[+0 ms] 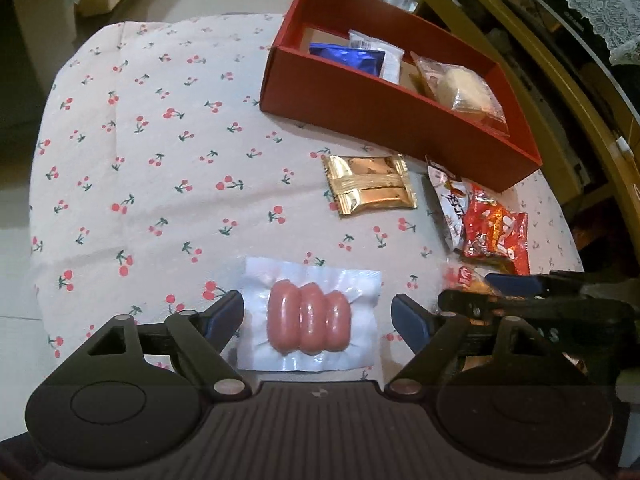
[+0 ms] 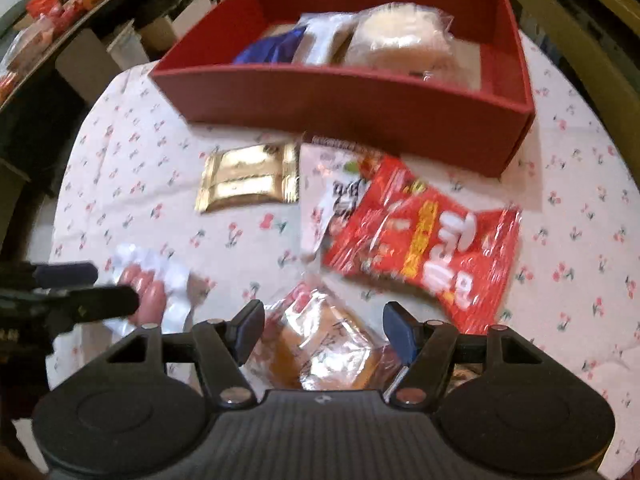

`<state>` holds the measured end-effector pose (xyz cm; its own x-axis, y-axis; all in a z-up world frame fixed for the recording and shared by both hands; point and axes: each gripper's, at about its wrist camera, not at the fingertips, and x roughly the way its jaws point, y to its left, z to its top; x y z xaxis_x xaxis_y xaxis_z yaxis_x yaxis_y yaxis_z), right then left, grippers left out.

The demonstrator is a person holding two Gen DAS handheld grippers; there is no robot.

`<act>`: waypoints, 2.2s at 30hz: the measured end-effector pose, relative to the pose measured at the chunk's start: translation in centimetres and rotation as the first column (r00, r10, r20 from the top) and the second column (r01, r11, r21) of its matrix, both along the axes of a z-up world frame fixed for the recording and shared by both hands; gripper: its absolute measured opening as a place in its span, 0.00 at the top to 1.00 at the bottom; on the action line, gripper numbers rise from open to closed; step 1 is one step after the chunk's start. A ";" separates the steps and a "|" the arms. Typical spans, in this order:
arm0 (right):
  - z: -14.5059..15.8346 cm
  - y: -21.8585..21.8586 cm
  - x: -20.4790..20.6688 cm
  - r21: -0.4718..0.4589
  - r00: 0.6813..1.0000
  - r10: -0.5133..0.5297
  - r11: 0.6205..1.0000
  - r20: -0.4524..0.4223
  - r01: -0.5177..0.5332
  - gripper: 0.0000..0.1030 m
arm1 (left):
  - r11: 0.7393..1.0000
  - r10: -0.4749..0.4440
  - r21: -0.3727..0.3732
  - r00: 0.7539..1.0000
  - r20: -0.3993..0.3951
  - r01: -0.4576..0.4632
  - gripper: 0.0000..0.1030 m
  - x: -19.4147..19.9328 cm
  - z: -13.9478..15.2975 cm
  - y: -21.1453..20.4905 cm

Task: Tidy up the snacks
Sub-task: 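Grasp the pink sausage pack with the left tool while the right tool grasps the round bun bag, then carry the sausage pack and bun bag into the red box with both tools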

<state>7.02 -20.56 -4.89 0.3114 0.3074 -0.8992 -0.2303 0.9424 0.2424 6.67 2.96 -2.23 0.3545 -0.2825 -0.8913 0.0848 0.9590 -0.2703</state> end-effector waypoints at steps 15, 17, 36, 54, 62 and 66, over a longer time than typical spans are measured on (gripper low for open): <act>-0.6 4.4 -3.1 -0.170 0.965 0.261 0.952 0.021 -0.254 0.26 | 1.000 -0.007 -0.021 1.000 -0.016 0.007 0.16 -0.2 0.3 1.1; -0.3 4.0 -3.4 -0.163 0.968 0.247 0.958 0.045 -0.237 0.36 | 1.000 -0.020 -0.012 1.000 -0.024 0.020 0.15 -0.2 0.0 0.7; 0.8 0.0 -1.9 0.010 0.996 0.082 0.997 0.043 -0.083 0.36 | 0.908 -0.391 0.167 0.920 0.003 0.385 0.15 3.8 -2.0 -4.0; -0.3 1.0 -1.6 -0.060 0.994 0.106 0.993 0.027 -0.104 0.36 | 0.811 -0.512 0.321 0.859 -0.015 0.489 0.21 -3.2 -3.6 -6.2; 0.7 0.7 -2.0 -0.034 0.992 0.098 0.995 0.075 -0.096 0.36 | 0.864 -0.432 0.294 0.902 0.018 0.408 0.26 -3.6 -2.8 -5.5; 1.1 0.4 -2.1 -0.027 0.992 0.081 0.997 0.100 -0.078 0.36 | 0.896 -0.389 0.260 0.919 0.066 0.361 0.26 -3.4 -1.7 -4.9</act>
<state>4.97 -20.21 -3.77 0.3759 0.3140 -0.8718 -0.3267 0.9253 0.1923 3.30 -1.97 -3.90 0.3671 -0.1990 -0.9087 0.4671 0.8842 -0.0049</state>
